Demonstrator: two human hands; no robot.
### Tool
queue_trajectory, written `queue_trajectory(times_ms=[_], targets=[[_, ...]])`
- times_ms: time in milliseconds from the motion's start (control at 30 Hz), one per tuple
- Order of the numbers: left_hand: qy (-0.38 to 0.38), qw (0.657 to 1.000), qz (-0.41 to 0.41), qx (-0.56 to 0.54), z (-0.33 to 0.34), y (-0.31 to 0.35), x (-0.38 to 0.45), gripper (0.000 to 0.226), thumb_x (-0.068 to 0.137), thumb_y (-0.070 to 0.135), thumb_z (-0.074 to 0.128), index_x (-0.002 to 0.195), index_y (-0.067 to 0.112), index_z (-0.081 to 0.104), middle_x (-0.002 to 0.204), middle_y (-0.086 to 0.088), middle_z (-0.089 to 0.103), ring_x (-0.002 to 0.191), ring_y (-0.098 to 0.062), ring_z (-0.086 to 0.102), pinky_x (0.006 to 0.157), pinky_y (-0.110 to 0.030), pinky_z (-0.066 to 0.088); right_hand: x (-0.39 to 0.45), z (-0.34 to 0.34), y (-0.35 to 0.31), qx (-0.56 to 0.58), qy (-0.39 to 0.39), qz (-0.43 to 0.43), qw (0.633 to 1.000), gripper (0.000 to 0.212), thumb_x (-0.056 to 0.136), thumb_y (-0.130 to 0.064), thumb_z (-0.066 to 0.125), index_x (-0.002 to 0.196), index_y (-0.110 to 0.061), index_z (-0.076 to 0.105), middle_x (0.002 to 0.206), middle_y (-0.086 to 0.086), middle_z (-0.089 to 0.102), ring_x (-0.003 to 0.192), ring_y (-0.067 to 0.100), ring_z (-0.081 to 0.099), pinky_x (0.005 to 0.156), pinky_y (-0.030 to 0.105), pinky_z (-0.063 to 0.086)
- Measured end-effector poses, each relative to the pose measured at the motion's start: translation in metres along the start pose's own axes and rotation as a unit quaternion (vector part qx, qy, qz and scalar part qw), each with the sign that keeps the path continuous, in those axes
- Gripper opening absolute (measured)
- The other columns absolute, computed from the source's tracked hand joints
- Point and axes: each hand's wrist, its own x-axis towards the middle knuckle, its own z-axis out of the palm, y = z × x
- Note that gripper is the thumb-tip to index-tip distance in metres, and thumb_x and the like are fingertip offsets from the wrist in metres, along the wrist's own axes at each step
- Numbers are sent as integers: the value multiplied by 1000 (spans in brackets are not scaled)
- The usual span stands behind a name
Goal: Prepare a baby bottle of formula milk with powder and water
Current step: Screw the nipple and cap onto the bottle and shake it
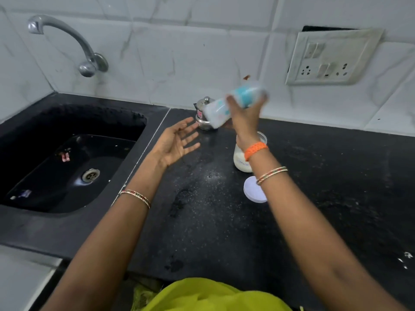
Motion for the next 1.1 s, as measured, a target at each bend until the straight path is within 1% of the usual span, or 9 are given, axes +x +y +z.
queue_trajectory(times_ms=[67,200,300,433,700,767,900,1000,1100], targets=[[7,1000,-1,3,-1,0,2,30,95,19,41,121,20,55,113,2,63,104,-18,58,94,-41,47,-3,2,-1,-57,-112,48,991,78,76,-17,78,138,-22,31,125,10,56,103,30,65,76,51,59],[25,1000,5,-13,-7,0,3,27,96,18,39,115,21,58,117,2,63,113,-18,57,92,-41,49,4,2,5,87,55,15,995,76,80,-15,74,136,-21,23,116,7,55,95,26,65,70,57,58],[22,1000,-5,-9,-8,-3,0,26,95,17,40,114,19,59,112,2,65,109,-19,59,91,-40,50,-2,2,3,-31,-58,44,997,76,75,-20,78,135,-21,31,120,9,57,98,27,67,71,54,59],[26,999,-2,-18,-11,-5,2,27,95,17,40,114,20,59,116,3,64,109,-18,60,88,-38,51,6,0,12,37,110,-42,992,77,77,-8,75,134,-18,24,115,7,55,94,22,63,82,53,57],[14,1000,1,-15,-7,-1,6,26,94,17,41,111,20,61,110,3,66,99,-16,63,84,-37,52,1,3,14,11,38,-25,999,46,76,-7,78,117,1,57,108,12,66,87,17,65,78,29,56],[3,1000,-1,9,-5,0,6,24,94,17,41,108,20,61,105,3,66,92,-15,63,83,-37,51,0,2,21,-32,-89,15,995,40,73,-6,81,109,-4,63,103,8,69,85,14,67,79,29,58],[3,1000,1,-2,-10,1,9,25,95,18,40,107,21,62,107,4,68,102,-16,62,84,-37,53,-2,8,29,126,97,-63,985,40,76,-6,78,109,-9,57,107,10,68,88,14,68,83,35,58],[1,1000,-7,14,-11,-1,10,25,95,17,40,108,19,62,105,-1,66,95,-19,62,75,-35,57,-6,6,27,17,-89,-31,995,41,73,-3,79,110,-3,60,100,7,70,86,13,69,76,29,58],[18,1000,-1,-4,-11,1,11,26,95,18,39,111,19,60,113,1,65,103,-18,61,79,-38,56,-5,5,21,131,-1,-46,990,41,72,-6,80,107,-9,61,102,6,69,94,20,68,91,47,55]])
